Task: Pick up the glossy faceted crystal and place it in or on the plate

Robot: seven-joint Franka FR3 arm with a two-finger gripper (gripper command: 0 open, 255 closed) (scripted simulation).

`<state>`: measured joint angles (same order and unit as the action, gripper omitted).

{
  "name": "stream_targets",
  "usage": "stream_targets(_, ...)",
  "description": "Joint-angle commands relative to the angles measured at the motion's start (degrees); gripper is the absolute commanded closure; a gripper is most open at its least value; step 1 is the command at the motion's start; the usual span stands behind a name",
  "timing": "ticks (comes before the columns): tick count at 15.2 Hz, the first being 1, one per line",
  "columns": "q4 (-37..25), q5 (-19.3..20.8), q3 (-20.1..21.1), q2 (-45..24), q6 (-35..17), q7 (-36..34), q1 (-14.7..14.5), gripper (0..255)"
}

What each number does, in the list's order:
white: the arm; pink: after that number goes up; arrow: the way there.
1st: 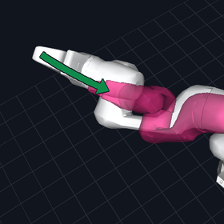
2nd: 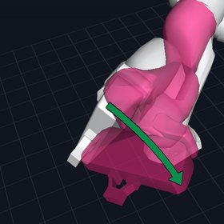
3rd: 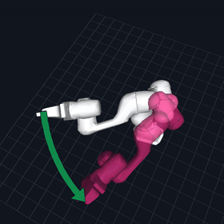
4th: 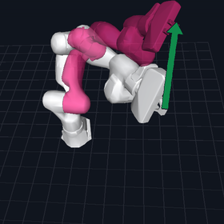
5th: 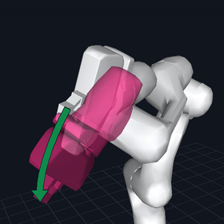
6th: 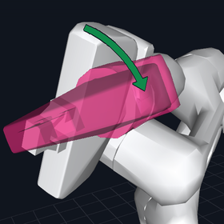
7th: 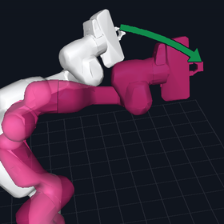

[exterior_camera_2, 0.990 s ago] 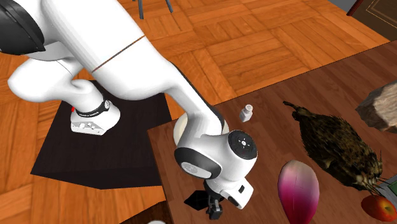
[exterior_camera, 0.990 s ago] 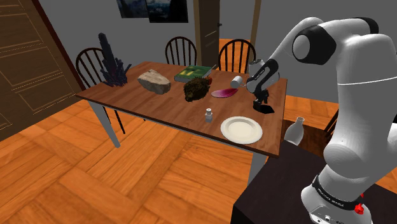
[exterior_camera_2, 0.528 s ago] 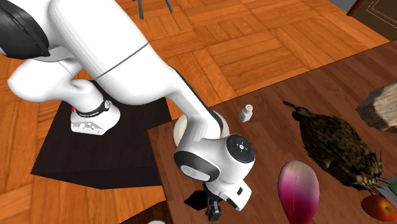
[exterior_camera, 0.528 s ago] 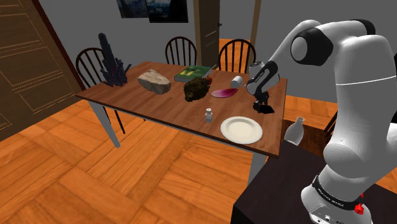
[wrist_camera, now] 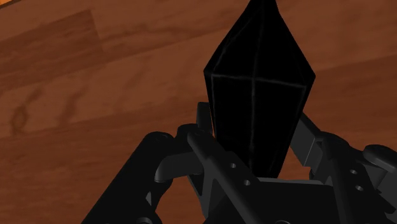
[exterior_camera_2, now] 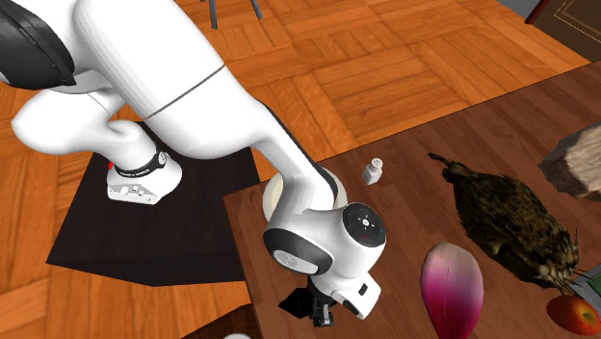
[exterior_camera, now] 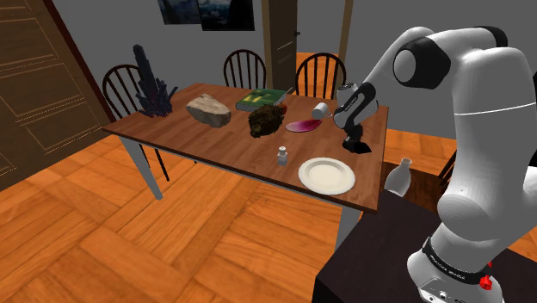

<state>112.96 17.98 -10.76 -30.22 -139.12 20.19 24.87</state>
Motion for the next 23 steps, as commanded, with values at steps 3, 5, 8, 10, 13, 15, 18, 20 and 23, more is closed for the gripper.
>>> stream_targets(3,0.0,0.0,0.0,0.0,0.0,0.0,0.0,255)
stream_targets(5,0.1,0.0,0.0,0.6,0.5,0.2,0.0,255)
stream_targets(8,0.2,-0.2,0.0,2.4,2.2,0.7,-0.1,255)
stream_targets(10,0.2,-0.2,0.0,3.6,3.3,1.0,-0.1,255)
stream_targets(13,0.1,-0.4,0.0,5.2,5.0,1.5,-0.2,255)
stream_targets(15,0.0,-0.4,0.1,6.3,6.1,1.8,-0.2,255)
stream_targets(18,-0.3,-0.6,0.1,7.9,7.9,2.3,-0.3,255)
stream_targets(20,-0.5,-0.7,0.1,8.9,9.1,2.7,-0.4,255)
stream_targets(23,2.4,0.0,0.6,11.3,9.3,0.1,-2.1,255)
